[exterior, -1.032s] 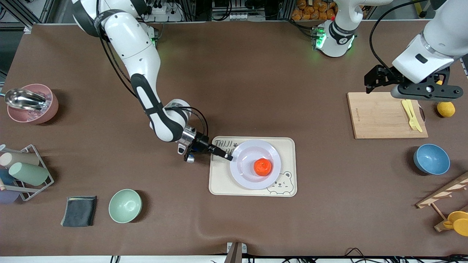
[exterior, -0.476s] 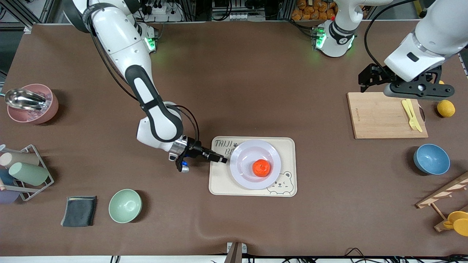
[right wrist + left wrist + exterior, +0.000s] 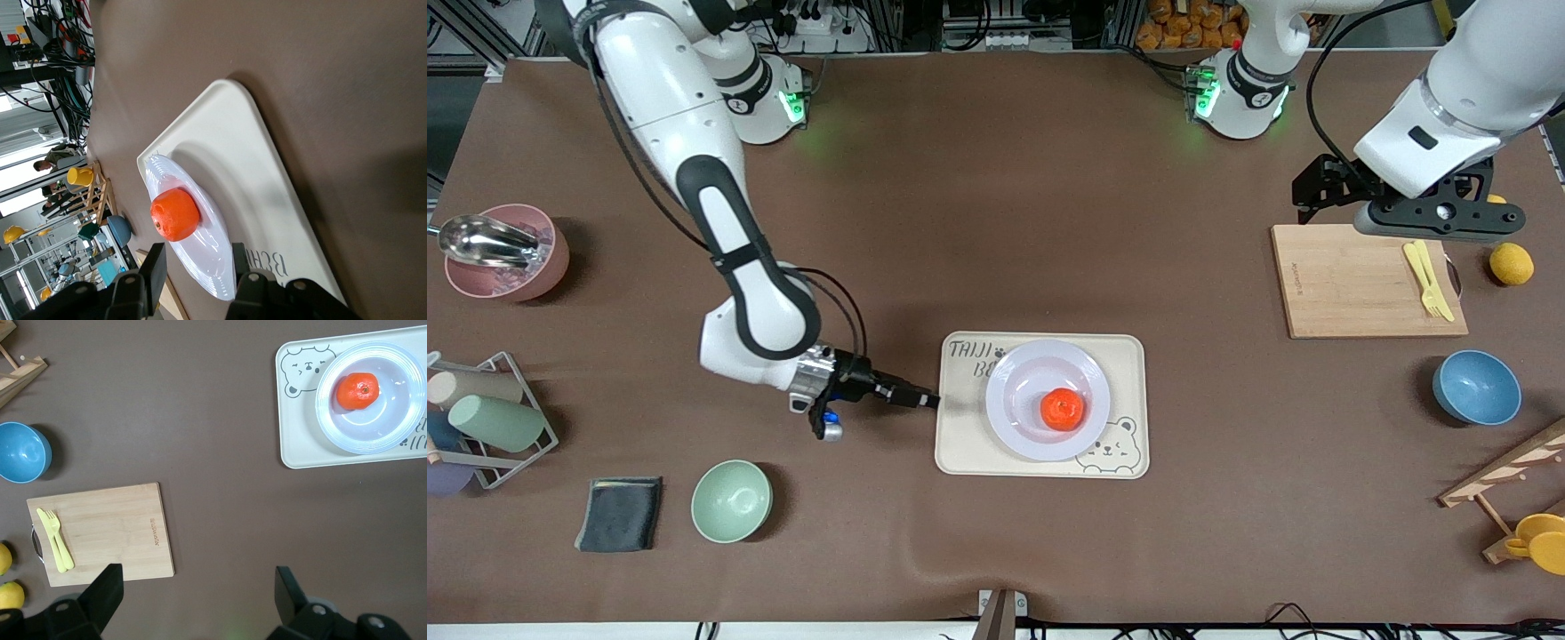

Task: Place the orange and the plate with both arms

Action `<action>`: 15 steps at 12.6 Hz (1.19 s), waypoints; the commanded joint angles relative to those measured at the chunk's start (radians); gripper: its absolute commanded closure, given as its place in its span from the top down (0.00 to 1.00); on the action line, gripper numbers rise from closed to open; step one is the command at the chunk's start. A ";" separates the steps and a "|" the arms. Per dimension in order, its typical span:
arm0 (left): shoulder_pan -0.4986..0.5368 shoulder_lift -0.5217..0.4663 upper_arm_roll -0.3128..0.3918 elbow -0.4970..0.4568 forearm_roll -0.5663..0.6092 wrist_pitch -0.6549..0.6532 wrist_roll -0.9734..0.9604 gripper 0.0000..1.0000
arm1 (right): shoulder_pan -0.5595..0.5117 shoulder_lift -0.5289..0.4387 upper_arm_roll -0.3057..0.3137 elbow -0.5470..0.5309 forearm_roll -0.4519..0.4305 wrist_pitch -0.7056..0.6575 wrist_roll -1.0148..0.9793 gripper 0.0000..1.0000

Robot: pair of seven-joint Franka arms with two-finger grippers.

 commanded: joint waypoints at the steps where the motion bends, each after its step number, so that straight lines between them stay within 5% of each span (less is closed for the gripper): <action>1: 0.000 -0.006 -0.003 0.010 -0.020 -0.017 -0.020 1.00 | -0.105 -0.058 0.015 -0.039 -0.129 -0.132 0.049 0.48; 9: 0.003 -0.006 -0.006 0.010 -0.017 -0.017 -0.028 1.00 | -0.341 -0.101 0.017 -0.009 -0.443 -0.407 0.064 0.63; 12: 0.003 -0.006 -0.006 0.009 -0.017 -0.018 -0.030 1.00 | -0.372 -0.123 0.015 0.022 -0.565 -0.438 0.070 1.00; 15: 0.003 -0.008 -0.006 0.010 -0.019 -0.023 -0.030 1.00 | -0.386 -0.167 0.011 0.046 -0.709 -0.488 0.073 1.00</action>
